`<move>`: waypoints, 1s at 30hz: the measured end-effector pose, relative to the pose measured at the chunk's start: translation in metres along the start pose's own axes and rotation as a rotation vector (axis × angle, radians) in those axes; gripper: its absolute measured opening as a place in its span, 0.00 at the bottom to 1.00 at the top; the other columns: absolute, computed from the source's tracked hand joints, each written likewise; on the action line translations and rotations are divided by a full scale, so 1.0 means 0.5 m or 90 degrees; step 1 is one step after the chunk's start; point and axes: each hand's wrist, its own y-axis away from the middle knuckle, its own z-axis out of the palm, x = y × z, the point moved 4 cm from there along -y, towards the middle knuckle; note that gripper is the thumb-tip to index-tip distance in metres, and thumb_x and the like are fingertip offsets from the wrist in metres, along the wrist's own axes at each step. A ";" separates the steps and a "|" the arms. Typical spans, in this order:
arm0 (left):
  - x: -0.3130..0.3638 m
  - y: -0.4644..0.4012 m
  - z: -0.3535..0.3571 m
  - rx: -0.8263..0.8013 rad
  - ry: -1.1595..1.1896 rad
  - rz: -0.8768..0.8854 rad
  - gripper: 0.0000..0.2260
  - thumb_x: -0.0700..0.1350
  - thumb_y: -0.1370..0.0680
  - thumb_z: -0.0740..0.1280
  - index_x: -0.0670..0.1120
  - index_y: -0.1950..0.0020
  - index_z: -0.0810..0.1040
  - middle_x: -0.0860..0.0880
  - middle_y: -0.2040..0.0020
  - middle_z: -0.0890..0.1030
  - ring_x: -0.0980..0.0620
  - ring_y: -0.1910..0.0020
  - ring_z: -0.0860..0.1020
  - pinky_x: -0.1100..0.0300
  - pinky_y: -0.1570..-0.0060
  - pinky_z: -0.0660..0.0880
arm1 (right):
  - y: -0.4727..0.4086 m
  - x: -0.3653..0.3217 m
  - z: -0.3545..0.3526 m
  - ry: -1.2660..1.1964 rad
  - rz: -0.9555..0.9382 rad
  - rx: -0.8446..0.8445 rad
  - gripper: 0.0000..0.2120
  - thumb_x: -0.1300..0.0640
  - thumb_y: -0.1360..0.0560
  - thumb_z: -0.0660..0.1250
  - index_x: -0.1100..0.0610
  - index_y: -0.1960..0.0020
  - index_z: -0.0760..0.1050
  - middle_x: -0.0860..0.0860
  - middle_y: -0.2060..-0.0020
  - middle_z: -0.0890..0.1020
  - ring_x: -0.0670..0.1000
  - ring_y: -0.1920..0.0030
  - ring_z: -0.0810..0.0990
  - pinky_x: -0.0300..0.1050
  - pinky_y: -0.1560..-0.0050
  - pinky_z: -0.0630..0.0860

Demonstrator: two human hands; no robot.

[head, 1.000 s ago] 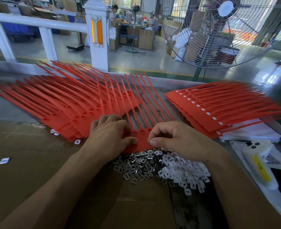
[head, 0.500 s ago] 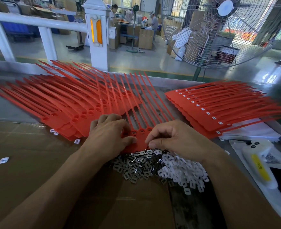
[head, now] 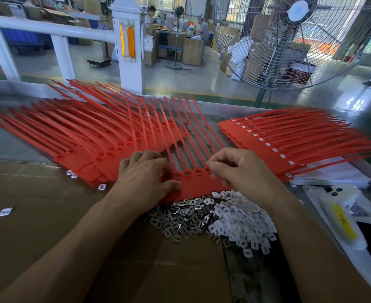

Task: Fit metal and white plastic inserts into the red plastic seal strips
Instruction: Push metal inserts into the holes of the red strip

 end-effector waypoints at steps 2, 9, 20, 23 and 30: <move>-0.001 0.001 0.000 -0.001 0.002 0.000 0.18 0.67 0.26 0.68 0.62 0.40 0.78 0.58 0.27 0.67 0.53 0.27 0.57 0.50 0.29 0.51 | -0.005 0.020 -0.021 -0.017 0.032 0.087 0.07 0.54 0.20 0.70 0.44 0.53 0.83 0.46 0.61 0.86 0.41 0.67 0.80 0.33 0.66 0.74; 0.001 0.001 -0.001 0.008 0.005 0.004 0.18 0.67 0.26 0.68 0.62 0.40 0.78 0.58 0.27 0.67 0.53 0.27 0.57 0.50 0.29 0.52 | -0.014 0.081 -0.062 -0.061 0.130 0.233 0.07 0.59 0.21 0.71 0.50 0.52 0.86 0.48 0.64 0.87 0.45 0.65 0.85 0.45 0.57 0.85; -0.002 0.001 0.001 0.012 0.007 0.005 0.19 0.68 0.26 0.68 0.62 0.40 0.78 0.58 0.28 0.68 0.54 0.27 0.57 0.50 0.29 0.51 | -0.035 0.115 -0.070 0.110 0.155 0.269 0.06 0.61 0.21 0.70 0.52 0.48 0.84 0.46 0.63 0.83 0.46 0.71 0.82 0.34 0.74 0.71; -0.001 0.001 0.001 0.012 0.006 0.004 0.18 0.67 0.26 0.68 0.62 0.40 0.78 0.58 0.27 0.68 0.53 0.26 0.57 0.50 0.28 0.51 | -0.040 0.123 -0.066 0.111 0.158 0.256 0.07 0.61 0.21 0.70 0.52 0.48 0.85 0.45 0.65 0.82 0.44 0.73 0.80 0.35 0.72 0.72; 0.000 0.002 0.000 0.007 0.008 0.001 0.18 0.67 0.26 0.68 0.62 0.40 0.78 0.58 0.27 0.67 0.53 0.26 0.57 0.50 0.29 0.51 | -0.053 0.127 -0.059 0.107 0.152 0.243 0.06 0.60 0.22 0.73 0.51 0.51 0.86 0.42 0.57 0.84 0.40 0.56 0.81 0.33 0.58 0.71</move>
